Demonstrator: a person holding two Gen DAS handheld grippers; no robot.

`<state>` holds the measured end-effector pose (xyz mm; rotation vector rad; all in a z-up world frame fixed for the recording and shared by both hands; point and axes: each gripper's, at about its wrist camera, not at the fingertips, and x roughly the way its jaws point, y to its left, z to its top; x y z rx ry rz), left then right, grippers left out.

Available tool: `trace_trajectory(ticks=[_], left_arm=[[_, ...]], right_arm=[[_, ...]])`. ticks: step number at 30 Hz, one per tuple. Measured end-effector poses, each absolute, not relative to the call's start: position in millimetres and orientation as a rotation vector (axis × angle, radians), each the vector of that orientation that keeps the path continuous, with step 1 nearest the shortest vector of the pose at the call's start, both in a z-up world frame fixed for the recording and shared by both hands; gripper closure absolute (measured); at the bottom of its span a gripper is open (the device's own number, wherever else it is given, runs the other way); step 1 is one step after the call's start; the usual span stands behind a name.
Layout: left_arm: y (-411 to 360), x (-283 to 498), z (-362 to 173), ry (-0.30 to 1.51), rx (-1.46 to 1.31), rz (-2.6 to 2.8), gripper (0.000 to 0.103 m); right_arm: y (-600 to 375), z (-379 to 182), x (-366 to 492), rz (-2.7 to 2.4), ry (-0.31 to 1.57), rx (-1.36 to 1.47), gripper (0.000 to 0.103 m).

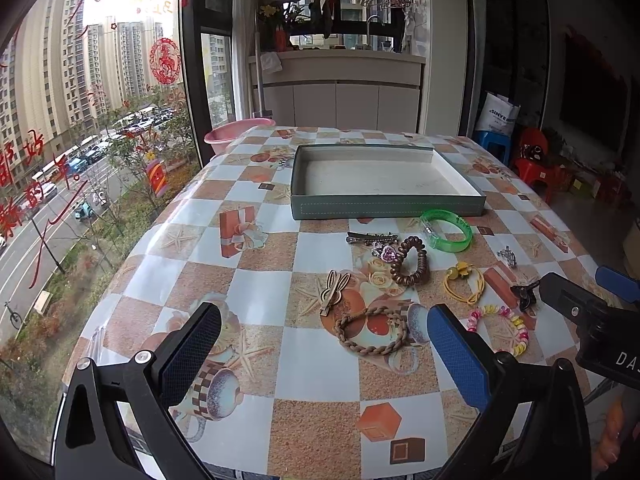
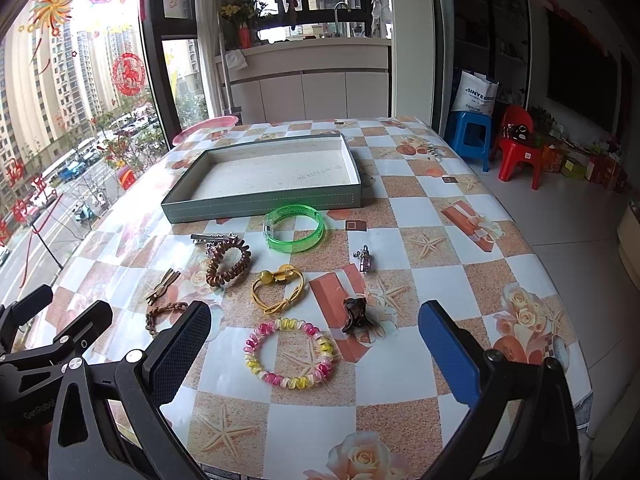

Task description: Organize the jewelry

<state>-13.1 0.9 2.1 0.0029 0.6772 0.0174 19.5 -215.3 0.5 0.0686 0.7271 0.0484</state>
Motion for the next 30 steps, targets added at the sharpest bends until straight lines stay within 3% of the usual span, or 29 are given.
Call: trace_trajectory(ticks=[30], left_arm=[[0.7, -12.5, 0.0, 0.679, 0.007, 0.029, 0.0]], right_arm=[[-211.9, 3.2, 21.0, 0.056, 0.717, 0.061, 0.0]])
